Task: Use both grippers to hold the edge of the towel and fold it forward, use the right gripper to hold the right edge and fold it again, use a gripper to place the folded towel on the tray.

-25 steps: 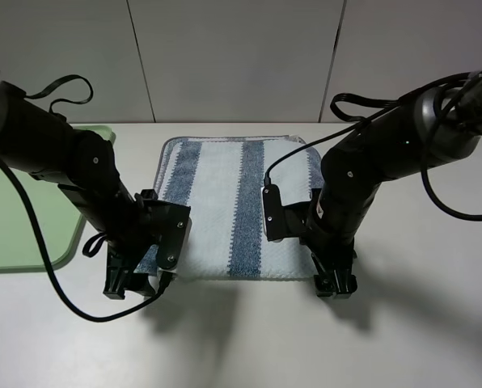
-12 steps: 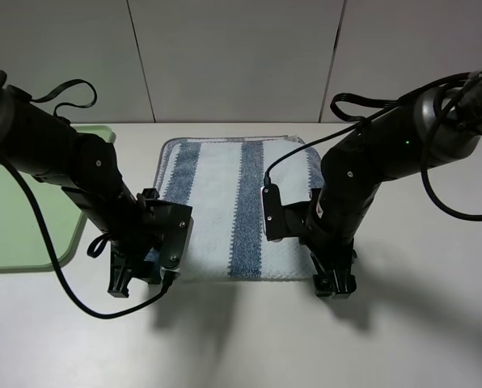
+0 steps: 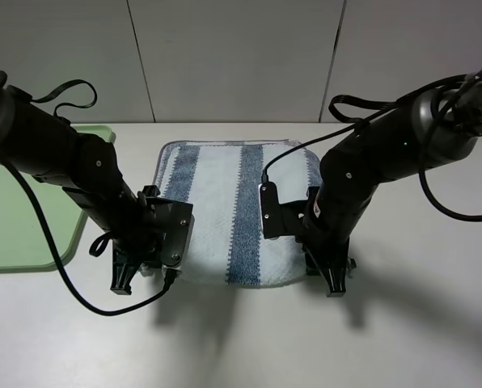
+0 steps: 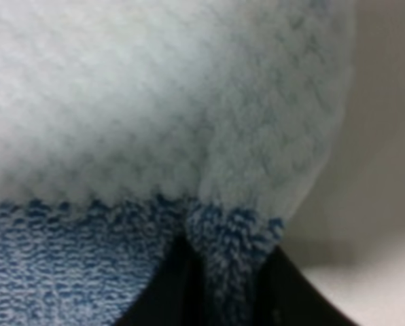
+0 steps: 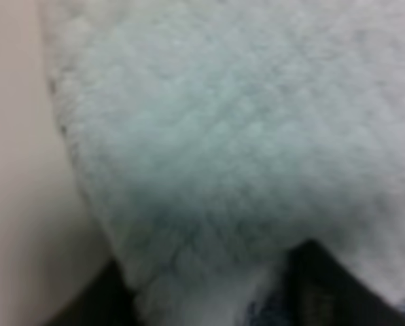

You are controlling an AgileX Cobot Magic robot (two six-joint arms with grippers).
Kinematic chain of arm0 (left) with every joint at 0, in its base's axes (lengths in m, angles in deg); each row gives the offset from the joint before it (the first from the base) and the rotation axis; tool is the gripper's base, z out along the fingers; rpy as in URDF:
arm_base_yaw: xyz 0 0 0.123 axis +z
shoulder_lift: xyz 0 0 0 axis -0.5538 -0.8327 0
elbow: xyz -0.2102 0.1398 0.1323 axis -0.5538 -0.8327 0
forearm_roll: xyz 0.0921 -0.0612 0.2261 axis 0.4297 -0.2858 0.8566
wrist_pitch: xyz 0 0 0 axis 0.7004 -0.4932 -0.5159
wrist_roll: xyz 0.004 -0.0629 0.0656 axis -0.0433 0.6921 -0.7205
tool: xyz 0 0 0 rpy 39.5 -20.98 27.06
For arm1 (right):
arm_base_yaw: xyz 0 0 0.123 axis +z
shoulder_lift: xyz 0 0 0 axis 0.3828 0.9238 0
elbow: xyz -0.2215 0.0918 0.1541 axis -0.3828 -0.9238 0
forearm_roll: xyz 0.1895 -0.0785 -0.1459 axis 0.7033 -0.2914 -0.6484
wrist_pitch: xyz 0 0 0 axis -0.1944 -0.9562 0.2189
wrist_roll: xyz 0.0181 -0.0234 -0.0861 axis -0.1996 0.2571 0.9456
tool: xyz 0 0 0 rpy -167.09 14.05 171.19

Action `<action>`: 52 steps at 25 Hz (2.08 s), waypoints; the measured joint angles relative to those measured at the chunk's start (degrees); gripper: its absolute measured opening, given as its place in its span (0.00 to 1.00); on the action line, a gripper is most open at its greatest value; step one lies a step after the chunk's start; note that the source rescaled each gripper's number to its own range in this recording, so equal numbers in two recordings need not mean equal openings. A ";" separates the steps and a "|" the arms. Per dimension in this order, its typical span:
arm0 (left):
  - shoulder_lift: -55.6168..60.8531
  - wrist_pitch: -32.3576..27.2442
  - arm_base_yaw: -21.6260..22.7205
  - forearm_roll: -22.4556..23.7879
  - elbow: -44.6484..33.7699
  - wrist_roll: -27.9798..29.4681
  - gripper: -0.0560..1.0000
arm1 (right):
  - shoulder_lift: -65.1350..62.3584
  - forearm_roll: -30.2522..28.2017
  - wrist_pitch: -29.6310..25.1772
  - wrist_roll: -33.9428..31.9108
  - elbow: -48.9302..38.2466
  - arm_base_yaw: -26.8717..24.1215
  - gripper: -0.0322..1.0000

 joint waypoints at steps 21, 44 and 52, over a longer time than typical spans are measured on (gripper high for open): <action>-0.18 3.58 0.00 0.00 0.00 0.00 0.06 | 0.05 1.22 1.40 -0.24 0.00 0.00 0.04; 12.19 -17.64 0.00 0.05 0.10 5.20 0.06 | -11.31 7.07 -7.07 -0.46 -0.10 0.00 0.04; 16.04 -24.18 0.00 0.00 0.10 6.09 0.06 | -14.14 9.51 -14.37 -0.63 -0.10 0.00 0.04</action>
